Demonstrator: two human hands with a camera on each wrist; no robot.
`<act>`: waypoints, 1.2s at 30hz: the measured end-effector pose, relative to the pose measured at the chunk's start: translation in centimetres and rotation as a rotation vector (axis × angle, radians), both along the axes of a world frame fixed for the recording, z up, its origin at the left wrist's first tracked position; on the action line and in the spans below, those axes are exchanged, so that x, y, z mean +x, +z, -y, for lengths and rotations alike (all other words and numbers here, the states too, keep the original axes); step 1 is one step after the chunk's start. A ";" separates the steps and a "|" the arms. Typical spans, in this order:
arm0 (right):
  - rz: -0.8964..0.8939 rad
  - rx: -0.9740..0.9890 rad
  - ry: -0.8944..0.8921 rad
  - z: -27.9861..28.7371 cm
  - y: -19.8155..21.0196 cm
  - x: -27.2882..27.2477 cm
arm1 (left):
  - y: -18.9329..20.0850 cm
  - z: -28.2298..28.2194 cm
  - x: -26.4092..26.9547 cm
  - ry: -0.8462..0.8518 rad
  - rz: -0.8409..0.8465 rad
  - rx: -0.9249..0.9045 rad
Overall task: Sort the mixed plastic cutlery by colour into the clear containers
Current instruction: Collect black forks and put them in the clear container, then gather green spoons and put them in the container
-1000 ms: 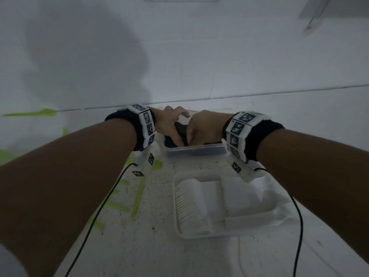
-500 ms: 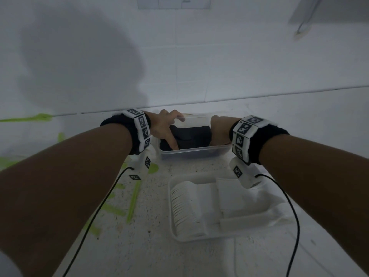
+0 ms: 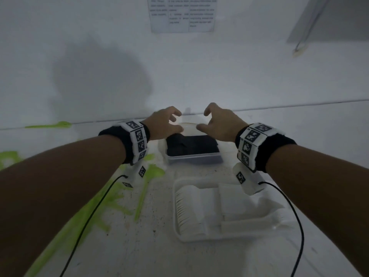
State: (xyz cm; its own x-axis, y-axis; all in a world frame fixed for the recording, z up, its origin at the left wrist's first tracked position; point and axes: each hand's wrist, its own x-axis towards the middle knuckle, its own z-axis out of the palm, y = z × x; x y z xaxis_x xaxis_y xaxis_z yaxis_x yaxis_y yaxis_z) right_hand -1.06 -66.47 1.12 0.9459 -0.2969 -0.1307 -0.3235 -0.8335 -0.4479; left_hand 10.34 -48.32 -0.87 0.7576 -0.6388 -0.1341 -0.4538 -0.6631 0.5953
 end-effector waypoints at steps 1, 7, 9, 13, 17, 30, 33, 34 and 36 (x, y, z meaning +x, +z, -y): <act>0.026 0.124 0.015 -0.6 0.4 0.0 | 0.6 -0.8 -0.1 0.024 0.047 -0.021; 0.097 0.435 0.125 -5.7 1.0 0.3 | 4.0 -7.7 -2.4 0.142 0.120 0.139; 0.108 0.423 0.142 -7.7 1.0 0.7 | 4.6 -10.2 -3.6 0.149 0.069 0.246; 0.095 0.443 0.169 -11.9 1.1 1.1 | 5.1 -15.5 -5.9 0.199 0.007 0.324; 0.047 0.340 0.214 -15.8 0.5 0.8 | 4.7 -19.7 -7.2 0.246 -0.034 0.311; -0.030 0.162 0.034 -23.8 -3.5 -4.6 | 0.8 -26.2 -7.9 -0.019 -0.007 0.317; -0.048 0.096 -0.008 -25.6 -5.2 -6.8 | -0.4 -27.3 -8.2 -0.090 -0.008 0.306; -0.056 0.076 -0.019 -26.2 -5.8 -7.5 | -0.8 -27.7 -8.4 -0.112 -0.010 0.303; -0.083 0.021 -0.022 -27.3 -7.0 -8.6 | -1.7 -28.3 -8.9 -0.151 -0.010 0.292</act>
State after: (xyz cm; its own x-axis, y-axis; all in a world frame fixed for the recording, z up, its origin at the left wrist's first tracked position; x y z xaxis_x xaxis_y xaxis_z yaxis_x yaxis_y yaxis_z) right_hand -9.67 -39.13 -5.88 0.9249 -0.3136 -0.2149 -0.3782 -0.8165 -0.4361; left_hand 1.48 -19.99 -2.53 0.6552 -0.6772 -0.3349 -0.5551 -0.7322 0.3946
